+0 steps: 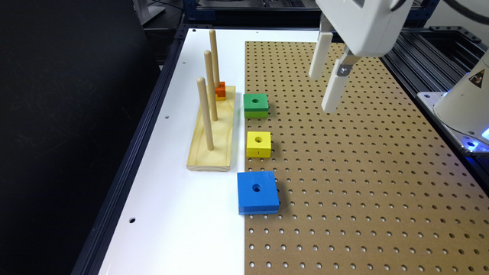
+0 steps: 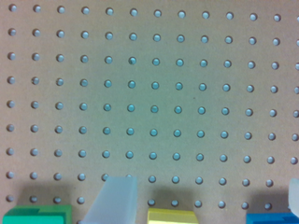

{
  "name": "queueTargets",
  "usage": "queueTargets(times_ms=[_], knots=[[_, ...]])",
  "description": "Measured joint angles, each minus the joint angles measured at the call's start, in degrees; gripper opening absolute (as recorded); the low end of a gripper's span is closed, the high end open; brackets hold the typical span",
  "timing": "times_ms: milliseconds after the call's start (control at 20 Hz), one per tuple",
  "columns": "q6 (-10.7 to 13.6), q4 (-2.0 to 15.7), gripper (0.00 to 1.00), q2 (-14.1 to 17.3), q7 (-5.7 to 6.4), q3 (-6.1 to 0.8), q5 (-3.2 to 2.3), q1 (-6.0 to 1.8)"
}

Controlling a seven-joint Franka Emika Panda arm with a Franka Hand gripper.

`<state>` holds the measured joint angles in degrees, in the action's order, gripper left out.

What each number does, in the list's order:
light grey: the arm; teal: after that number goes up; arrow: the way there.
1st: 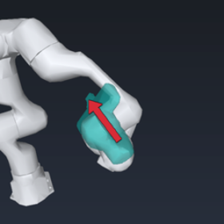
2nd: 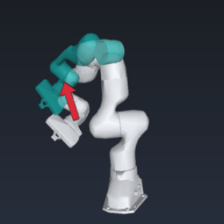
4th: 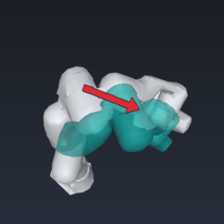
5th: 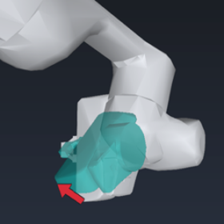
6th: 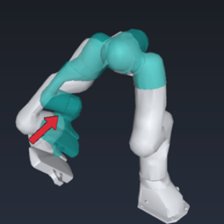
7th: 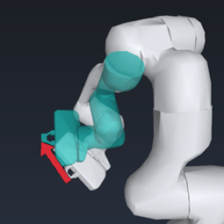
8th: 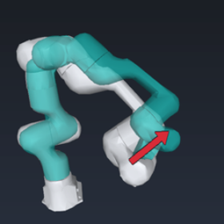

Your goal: Pick up yellow block.

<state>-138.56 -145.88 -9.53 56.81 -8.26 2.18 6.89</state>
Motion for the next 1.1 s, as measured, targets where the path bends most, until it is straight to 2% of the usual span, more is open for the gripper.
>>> queueTargets(times_ms=[150,300,500,850,1100], knots=[[0.00,1.23,1.00,1.12,-0.03,0.01,-0.08,-0.75],[0.00,3.28,1.00,3.03,-0.64,0.02,-0.25,-2.27],[0.00,4.76,1.00,4.80,-0.65,0.02,-0.26,-2.58],[0.00,5.44,1.00,5.03,-0.66,0.02,-0.31,-3.04],[0.00,6.79,1.00,6.29,-1.39,0.03,-0.50,-4.26]])
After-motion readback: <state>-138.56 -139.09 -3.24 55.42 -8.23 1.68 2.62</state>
